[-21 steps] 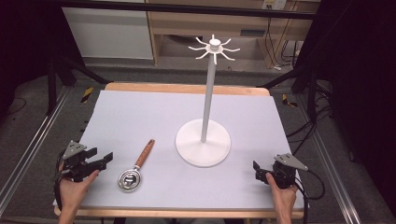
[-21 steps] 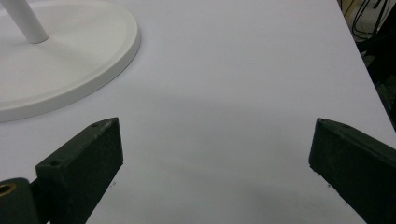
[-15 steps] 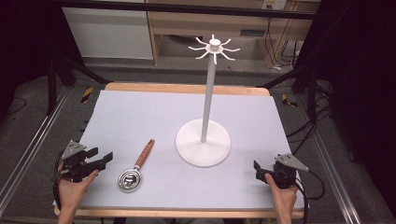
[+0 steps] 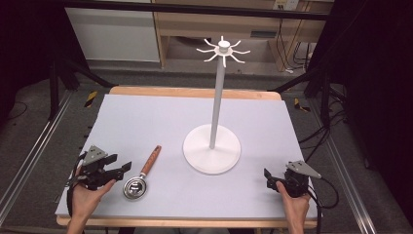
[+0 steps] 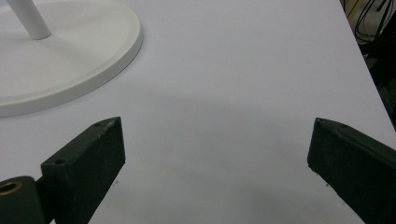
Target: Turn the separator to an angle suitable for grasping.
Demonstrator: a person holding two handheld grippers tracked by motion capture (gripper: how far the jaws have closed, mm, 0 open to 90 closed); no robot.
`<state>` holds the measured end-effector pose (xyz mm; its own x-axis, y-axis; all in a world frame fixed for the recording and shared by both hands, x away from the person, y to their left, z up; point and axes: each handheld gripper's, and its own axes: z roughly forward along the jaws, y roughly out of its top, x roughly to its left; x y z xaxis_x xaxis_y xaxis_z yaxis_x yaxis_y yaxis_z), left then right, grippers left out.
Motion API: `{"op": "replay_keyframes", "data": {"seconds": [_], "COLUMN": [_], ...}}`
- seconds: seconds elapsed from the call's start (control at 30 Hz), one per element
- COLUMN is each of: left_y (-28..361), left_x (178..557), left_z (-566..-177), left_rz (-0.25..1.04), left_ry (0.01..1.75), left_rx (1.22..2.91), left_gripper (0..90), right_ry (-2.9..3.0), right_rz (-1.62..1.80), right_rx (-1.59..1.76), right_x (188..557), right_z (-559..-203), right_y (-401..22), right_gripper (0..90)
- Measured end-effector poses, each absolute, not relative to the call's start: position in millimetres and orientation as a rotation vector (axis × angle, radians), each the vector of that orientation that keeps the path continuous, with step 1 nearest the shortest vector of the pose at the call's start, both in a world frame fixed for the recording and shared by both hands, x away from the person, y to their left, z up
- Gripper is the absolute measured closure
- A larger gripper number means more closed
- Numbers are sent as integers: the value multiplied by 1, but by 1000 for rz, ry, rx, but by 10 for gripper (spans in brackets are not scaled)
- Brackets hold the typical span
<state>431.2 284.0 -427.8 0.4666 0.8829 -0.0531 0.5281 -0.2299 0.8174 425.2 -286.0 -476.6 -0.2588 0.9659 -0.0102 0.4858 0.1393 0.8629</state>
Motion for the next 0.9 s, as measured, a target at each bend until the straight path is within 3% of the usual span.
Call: {"op": "replay_keyframes", "data": {"seconds": [0.9], "left_y": [233], "left_x": [449], "left_z": [-407], "left_rz": [489], "left_ry": [1070], "left_rx": [2071], "left_gripper": [347], "right_ry": [1886], "right_rz": [1011], "right_rx": [1370], "right_x": [426], "right_z": [-479], "right_y": [-282], "right_gripper": [46]}}
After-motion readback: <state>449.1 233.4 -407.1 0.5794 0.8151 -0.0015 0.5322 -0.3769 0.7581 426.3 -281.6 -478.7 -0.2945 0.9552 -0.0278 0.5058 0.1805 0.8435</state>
